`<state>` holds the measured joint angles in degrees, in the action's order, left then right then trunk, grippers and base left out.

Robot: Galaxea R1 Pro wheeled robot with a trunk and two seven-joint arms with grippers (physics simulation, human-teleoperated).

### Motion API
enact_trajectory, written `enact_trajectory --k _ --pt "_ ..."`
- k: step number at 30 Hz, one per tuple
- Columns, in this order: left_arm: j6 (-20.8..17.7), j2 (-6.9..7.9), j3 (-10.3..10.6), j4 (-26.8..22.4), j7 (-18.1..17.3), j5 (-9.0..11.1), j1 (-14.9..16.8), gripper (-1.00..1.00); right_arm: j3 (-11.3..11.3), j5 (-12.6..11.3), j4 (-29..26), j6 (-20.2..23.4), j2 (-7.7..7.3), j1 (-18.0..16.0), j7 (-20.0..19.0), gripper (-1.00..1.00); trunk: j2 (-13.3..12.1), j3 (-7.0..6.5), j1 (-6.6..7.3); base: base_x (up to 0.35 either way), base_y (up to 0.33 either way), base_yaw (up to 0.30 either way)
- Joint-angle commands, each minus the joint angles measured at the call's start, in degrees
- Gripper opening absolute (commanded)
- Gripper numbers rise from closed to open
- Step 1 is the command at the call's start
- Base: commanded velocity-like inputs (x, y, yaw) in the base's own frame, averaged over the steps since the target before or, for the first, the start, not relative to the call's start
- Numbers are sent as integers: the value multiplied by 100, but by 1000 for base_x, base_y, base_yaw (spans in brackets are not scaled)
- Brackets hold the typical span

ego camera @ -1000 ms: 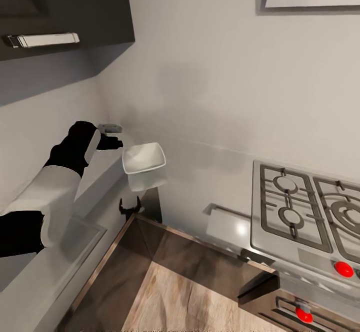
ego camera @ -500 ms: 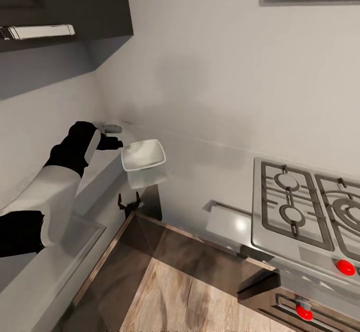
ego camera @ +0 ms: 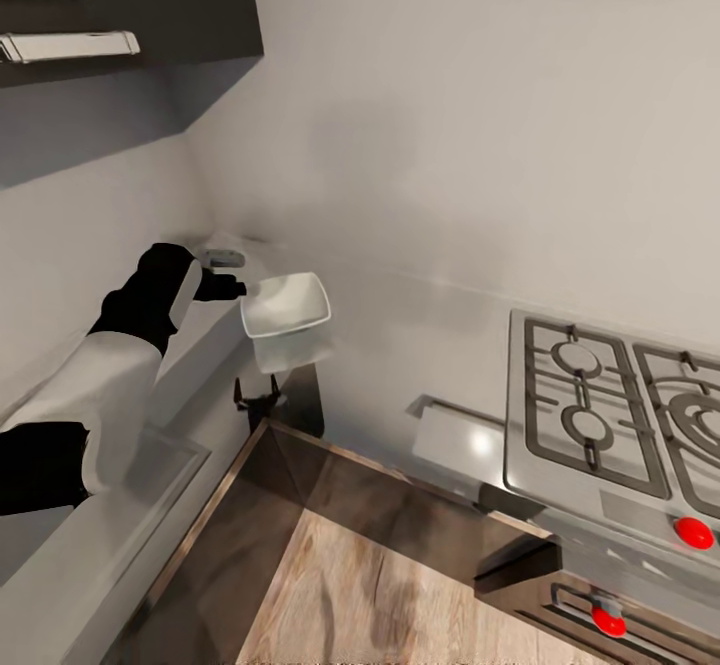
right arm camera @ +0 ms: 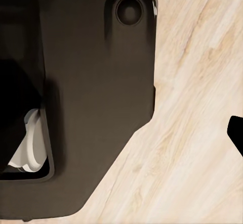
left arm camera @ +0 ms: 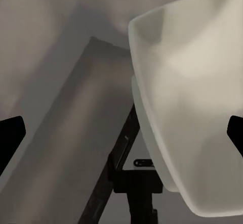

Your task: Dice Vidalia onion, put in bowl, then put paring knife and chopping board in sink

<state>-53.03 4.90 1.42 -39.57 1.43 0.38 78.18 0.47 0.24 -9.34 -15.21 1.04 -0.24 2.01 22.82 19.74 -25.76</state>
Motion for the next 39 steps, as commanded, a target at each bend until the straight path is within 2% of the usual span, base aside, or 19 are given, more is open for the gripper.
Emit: enact_trajectory --k 1,39 --pt "-23 3 15 -5 15 7 4 100 6 2 3 -17 1 -2 20 100 10 17 -3 0 0 0" --pt "-23 -41 17 112 12 23 4 100 6 2 5 -17 1 -4 18 100 10 320 -3 0 0 0"
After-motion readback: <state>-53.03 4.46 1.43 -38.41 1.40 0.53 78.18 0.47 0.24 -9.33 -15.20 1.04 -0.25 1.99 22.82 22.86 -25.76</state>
